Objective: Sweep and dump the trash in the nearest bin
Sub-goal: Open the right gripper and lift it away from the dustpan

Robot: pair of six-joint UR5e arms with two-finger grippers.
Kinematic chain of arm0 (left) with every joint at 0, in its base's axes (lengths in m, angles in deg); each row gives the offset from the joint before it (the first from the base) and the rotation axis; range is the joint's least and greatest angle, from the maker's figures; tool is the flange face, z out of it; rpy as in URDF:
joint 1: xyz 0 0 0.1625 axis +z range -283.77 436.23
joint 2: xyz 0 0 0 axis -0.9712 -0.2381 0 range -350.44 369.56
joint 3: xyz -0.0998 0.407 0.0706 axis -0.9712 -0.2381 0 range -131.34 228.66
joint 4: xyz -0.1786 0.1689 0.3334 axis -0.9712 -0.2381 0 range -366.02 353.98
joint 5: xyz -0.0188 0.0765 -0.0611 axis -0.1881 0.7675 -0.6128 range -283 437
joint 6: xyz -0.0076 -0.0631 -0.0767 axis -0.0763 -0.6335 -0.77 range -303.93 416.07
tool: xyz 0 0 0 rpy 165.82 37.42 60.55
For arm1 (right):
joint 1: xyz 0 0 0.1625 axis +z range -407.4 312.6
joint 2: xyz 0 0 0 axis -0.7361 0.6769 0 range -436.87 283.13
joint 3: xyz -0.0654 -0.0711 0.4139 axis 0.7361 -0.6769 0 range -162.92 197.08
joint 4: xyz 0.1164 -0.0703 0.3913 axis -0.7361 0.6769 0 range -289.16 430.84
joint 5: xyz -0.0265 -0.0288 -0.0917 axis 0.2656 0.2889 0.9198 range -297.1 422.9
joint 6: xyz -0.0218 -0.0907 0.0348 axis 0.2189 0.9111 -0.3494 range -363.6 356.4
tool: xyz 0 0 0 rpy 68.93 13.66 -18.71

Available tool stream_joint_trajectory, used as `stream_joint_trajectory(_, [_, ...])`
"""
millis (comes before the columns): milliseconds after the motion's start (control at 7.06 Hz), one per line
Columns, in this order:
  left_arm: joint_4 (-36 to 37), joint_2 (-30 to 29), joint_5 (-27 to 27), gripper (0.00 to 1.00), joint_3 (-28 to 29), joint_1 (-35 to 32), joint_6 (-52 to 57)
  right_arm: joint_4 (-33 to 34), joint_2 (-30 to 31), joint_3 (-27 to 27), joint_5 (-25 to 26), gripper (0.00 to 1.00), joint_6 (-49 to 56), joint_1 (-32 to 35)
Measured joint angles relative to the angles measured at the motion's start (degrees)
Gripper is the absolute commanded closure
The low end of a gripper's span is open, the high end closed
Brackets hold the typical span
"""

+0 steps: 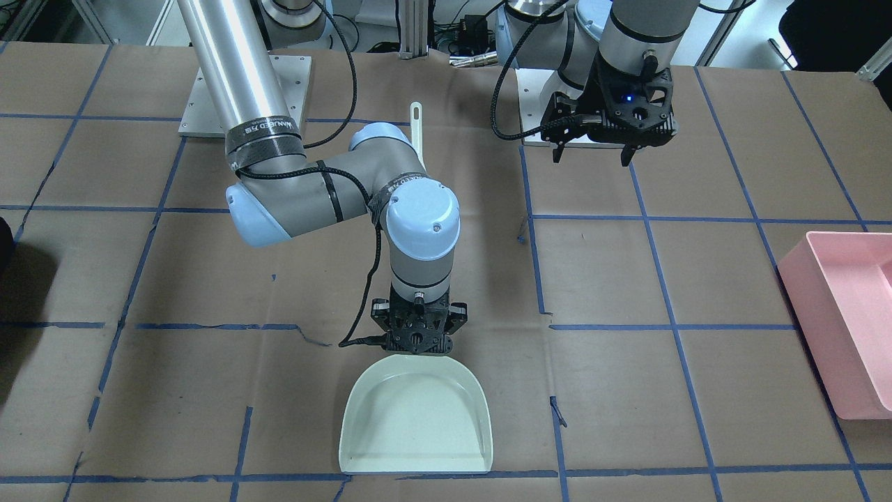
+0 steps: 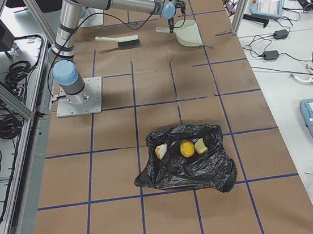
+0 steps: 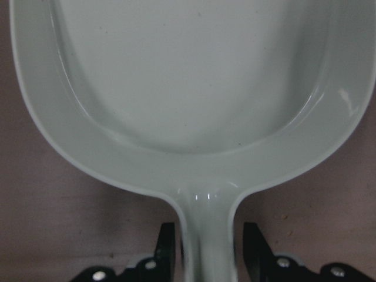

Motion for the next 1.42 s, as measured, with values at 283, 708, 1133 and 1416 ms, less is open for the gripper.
stream_joint_trajectory(283, [0.3, 0.0, -0.4, 0.00, 0.0, 0.0, -0.2, -0.2, 1.2, -0.1, 0.0, 0.00, 0.2, -0.6])
stream_joint_trajectory(708, [0.3, 0.0, -0.6, 0.00, 0.0, 0.0, -0.4, -4.7, 7.2, 0.9, 0.3, 0.00, 2.6, -3.2])
stream_joint_trajectory(1133, [0.4, 0.0, -0.6, 0.00, 0.1, 0.0, -0.4, -16.9, 15.8, 1.3, 0.4, 0.00, 12.2, -11.0])
stream_joint_trajectory(1416, [0.4, 0.1, -0.6, 0.00, 0.0, 0.0, -0.1, -22.4, 20.6, 1.9, 0.5, 0.00, 20.3, -16.9])
